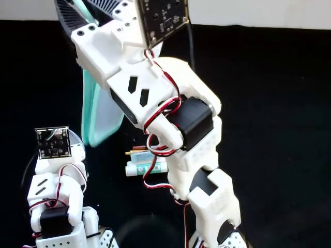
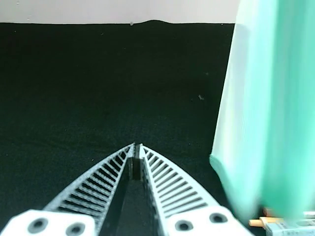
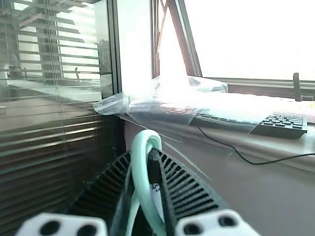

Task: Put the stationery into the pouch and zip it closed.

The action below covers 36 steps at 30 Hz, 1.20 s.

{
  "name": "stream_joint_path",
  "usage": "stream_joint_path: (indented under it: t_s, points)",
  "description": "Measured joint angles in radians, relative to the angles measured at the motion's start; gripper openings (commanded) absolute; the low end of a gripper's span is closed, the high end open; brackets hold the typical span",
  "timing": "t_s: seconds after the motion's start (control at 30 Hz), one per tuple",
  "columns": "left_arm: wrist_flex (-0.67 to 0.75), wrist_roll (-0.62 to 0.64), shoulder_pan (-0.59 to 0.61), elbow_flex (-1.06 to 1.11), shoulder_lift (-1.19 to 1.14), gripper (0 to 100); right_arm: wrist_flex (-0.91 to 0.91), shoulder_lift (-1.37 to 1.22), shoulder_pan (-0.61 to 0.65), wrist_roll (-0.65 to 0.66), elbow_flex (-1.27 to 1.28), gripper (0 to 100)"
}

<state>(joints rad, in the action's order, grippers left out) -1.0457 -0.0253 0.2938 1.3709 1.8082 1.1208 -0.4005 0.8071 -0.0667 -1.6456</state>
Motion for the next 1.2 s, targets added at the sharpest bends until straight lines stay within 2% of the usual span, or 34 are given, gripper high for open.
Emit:
stream_joint_path:
  t_s: [0.1, 0.3, 0.43, 0.83, 1.2]
  points:
    - [0.000, 0.000, -0.041, 0.000, 0.000, 1, -0.011, 0.011, 0.000, 0.000, 0.000, 0.5]
    - [0.000, 0.000, -0.262, 0.000, 0.000, 1, -0.011, 0.055, 0.000, 0.000, 0.000, 0.5]
    - [0.003, 0.000, -0.333, 0.000, 0.000, 1, -0.011, 0.057, 0.020, 0.000, 0.000, 0.5]
    - [0.081, 0.000, -0.348, 0.000, 0.000, 1, -0.012, 0.057, 0.157, 0.000, 0.000, 0.5]
    - [0.081, 0.000, -0.348, 0.000, 0.000, 1, 0.075, 0.057, 0.186, 0.000, 0.000, 0.5]
